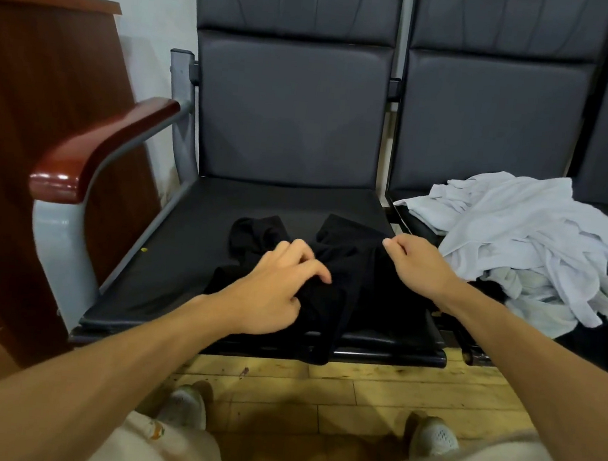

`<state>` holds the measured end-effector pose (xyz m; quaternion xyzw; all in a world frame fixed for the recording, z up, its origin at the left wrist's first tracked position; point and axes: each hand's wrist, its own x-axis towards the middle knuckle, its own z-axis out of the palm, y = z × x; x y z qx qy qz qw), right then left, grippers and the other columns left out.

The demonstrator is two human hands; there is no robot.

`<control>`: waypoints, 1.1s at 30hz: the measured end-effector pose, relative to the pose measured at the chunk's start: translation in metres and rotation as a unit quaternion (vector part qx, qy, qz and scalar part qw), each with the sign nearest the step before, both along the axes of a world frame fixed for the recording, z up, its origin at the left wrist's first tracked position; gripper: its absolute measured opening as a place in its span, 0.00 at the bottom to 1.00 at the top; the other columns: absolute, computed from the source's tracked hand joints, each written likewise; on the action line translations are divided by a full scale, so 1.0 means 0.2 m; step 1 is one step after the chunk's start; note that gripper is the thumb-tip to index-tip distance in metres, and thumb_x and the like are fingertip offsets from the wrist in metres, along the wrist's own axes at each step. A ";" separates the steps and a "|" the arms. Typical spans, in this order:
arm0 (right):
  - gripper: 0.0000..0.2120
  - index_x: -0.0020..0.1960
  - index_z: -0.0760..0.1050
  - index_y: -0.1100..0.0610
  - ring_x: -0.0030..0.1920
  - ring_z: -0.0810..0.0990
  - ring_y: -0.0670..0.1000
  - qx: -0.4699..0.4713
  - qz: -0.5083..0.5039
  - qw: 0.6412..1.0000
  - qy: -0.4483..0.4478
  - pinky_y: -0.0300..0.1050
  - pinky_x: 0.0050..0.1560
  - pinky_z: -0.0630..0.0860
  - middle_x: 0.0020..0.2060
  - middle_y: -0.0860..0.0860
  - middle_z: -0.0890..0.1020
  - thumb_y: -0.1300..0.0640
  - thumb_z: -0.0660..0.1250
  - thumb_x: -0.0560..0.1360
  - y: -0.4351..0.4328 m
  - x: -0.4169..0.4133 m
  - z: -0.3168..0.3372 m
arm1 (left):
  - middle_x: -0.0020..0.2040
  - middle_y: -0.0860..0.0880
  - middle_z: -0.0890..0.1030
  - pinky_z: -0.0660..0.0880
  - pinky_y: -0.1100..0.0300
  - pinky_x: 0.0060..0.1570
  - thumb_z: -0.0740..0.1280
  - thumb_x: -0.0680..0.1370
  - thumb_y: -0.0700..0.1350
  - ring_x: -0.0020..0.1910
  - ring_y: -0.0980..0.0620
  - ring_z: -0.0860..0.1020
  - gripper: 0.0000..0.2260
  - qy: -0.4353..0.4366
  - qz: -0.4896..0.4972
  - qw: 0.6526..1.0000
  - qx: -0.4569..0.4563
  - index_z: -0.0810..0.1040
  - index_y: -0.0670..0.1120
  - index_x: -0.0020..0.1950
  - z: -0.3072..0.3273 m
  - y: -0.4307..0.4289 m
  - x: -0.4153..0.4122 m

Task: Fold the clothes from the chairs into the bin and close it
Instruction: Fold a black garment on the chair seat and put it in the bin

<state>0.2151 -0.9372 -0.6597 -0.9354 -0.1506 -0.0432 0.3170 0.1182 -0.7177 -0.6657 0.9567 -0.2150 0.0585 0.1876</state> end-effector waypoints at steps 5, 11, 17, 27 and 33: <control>0.20 0.34 0.64 0.60 0.35 0.66 0.53 0.125 0.026 0.989 0.078 0.45 0.42 0.66 0.32 0.55 0.67 0.51 0.61 0.80 0.01 -0.02 0.01 | 0.64 0.54 0.69 0.70 0.60 0.58 0.62 0.79 0.56 0.62 0.55 0.71 0.26 0.125 0.048 0.991 -0.003 0.60 0.49 0.74 -0.02 -0.17 -0.07; 0.12 0.50 0.83 0.60 0.50 0.84 0.47 0.253 0.108 0.940 0.203 0.40 0.54 0.78 0.46 0.53 0.86 0.52 0.68 0.77 0.04 -0.08 0.04 | 0.59 0.49 0.73 0.71 0.52 0.60 0.61 0.75 0.67 0.59 0.49 0.72 0.29 0.127 0.204 0.971 0.003 0.69 0.44 0.62 -0.12 -0.18 0.08; 0.05 0.49 0.81 0.55 0.44 0.81 0.39 0.289 0.030 0.950 0.114 0.27 0.42 0.74 0.43 0.47 0.84 0.59 0.73 0.73 0.09 -0.06 0.03 | 0.41 0.49 0.78 0.73 0.56 0.42 0.62 0.80 0.50 0.43 0.48 0.78 0.09 0.115 0.211 0.961 -0.136 0.75 0.46 0.45 -0.08 -0.16 0.18; 0.06 0.52 0.81 0.56 0.48 0.75 0.44 0.135 -0.069 0.983 -0.100 0.34 0.50 0.65 0.44 0.46 0.79 0.58 0.68 0.76 0.04 -0.02 0.05 | 0.39 0.51 0.85 0.78 0.64 0.40 0.64 0.79 0.41 0.39 0.55 0.83 0.14 0.302 0.114 0.801 -0.505 0.85 0.49 0.37 0.23 -0.09 0.01; 0.04 0.49 0.79 0.55 0.56 0.78 0.49 0.062 -0.030 0.997 -0.031 0.36 0.52 0.66 0.49 0.51 0.83 0.59 0.66 0.77 0.01 -0.04 0.02 | 0.53 0.40 0.82 0.78 0.56 0.47 0.57 0.82 0.49 0.47 0.45 0.81 0.17 0.411 0.024 0.788 -0.457 0.78 0.40 0.62 0.19 -0.16 -0.02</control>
